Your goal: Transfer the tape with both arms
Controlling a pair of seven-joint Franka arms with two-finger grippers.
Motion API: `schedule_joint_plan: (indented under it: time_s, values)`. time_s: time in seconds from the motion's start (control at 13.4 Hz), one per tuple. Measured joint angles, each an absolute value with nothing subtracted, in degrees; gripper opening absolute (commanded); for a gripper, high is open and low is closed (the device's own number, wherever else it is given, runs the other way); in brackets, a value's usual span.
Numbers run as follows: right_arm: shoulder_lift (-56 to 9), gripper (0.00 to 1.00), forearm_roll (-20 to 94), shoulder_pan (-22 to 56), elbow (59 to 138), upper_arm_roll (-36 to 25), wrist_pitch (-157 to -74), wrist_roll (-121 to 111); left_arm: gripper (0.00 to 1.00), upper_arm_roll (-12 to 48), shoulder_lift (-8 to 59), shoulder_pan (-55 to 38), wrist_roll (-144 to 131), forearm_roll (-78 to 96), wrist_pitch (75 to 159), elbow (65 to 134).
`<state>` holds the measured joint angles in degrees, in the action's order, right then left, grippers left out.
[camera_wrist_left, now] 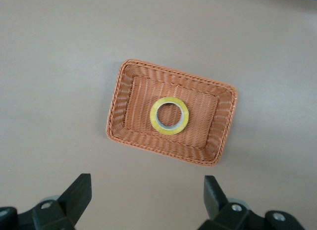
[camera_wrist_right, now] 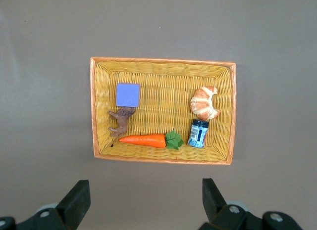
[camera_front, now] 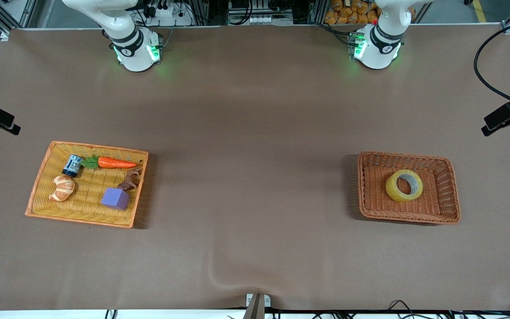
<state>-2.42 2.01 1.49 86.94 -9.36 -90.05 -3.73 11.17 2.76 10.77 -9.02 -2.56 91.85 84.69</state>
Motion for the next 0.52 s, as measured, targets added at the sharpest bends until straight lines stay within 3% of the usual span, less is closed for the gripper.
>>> schedule_joint_plan:
  time_s: [0.15, 0.37, 0.52]
  values:
    - [-2.3, 1.00, 2.0, 1.5, 84.5, -9.4, -87.0, -3.7, 1.00, 10.2, 1.9, 7.8, -9.1, -2.6, 90.6, 84.7]
    - [-2.1, 1.00, 2.0, 1.5, 82.5, -9.3, -85.1, -3.7, 1.00, 1.9, 1.5, -0.7, -9.1, -2.5, 89.7, 84.7]
    - [-2.1, 1.00, 2.0, 1.5, 82.4, -9.2, -84.9, -3.7, 1.00, 0.6, 1.5, -1.4, -8.8, -2.5, 89.4, 84.8]
